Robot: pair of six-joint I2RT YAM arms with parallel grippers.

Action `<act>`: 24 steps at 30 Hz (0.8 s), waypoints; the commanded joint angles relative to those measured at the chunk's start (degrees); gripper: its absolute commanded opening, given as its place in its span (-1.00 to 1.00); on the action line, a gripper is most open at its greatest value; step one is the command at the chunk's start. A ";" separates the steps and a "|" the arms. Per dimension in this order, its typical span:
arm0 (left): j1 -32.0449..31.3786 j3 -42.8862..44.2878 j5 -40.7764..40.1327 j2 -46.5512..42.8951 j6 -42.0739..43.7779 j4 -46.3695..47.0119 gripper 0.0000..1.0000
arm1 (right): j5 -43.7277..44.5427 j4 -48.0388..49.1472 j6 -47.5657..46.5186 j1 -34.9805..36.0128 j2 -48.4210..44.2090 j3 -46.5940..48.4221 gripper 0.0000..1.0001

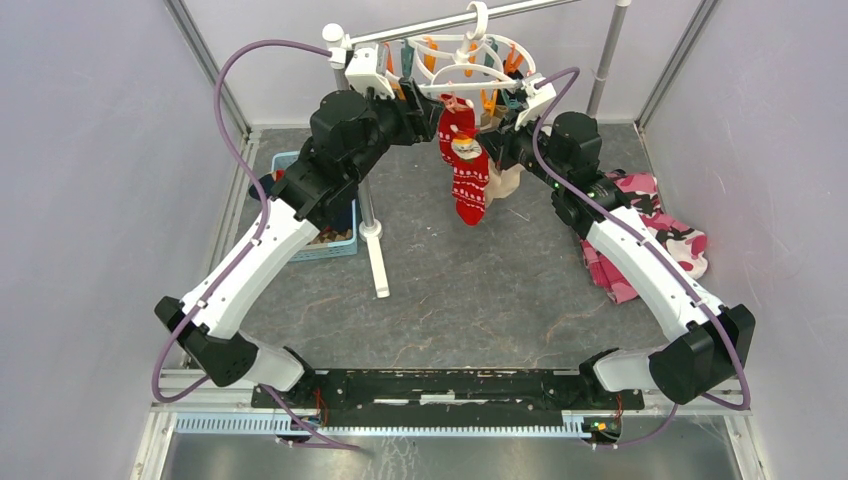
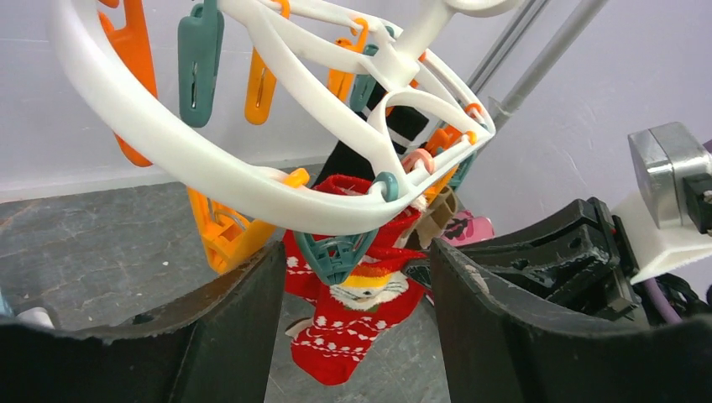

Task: Clip the socks to the hanger
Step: Open the clamp at the hanger.

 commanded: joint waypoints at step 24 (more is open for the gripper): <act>-0.86 5.75 -7.85 3.11 9.35 2.45 0.20 | -0.72 2.48 1.32 -0.82 -1.86 -0.16 -1.00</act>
